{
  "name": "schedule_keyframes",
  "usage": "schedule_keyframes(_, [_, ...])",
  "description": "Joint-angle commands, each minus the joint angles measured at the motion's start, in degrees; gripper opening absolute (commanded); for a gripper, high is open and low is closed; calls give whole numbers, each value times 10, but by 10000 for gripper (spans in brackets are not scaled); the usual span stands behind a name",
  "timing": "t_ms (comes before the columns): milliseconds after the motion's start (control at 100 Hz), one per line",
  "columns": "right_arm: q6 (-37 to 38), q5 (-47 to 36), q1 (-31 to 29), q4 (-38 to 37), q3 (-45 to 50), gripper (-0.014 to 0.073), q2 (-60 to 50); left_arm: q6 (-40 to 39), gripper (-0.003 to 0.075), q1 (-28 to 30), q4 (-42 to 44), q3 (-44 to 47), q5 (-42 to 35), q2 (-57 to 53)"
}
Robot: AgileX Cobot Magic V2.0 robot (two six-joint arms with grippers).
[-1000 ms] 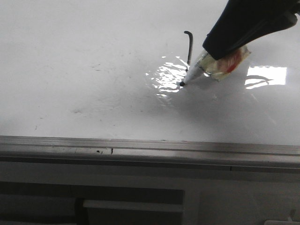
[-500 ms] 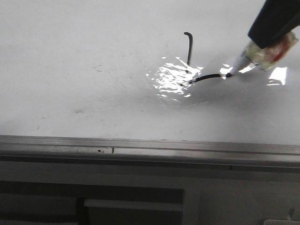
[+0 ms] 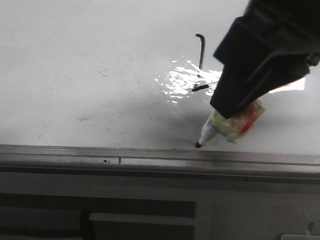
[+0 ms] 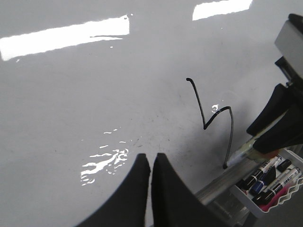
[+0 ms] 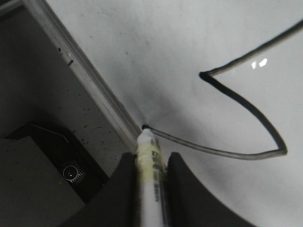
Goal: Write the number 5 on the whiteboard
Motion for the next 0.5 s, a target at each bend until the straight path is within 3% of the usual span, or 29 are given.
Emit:
schedule_keyframes(0, [9, -16, -9, -68, -23, -62, 14, -6, -20, 1, -13, -15, -30, 0])
schedule_keyframes(230, [-9, -1, -8, -86, -93, -63, -54, -6, -20, 1, -13, -15, -30, 0])
schedule_keyframes(490, [-9, -23, -31, -137, -90, -63, -80, -6, -20, 1, -13, -15, -30, 0])
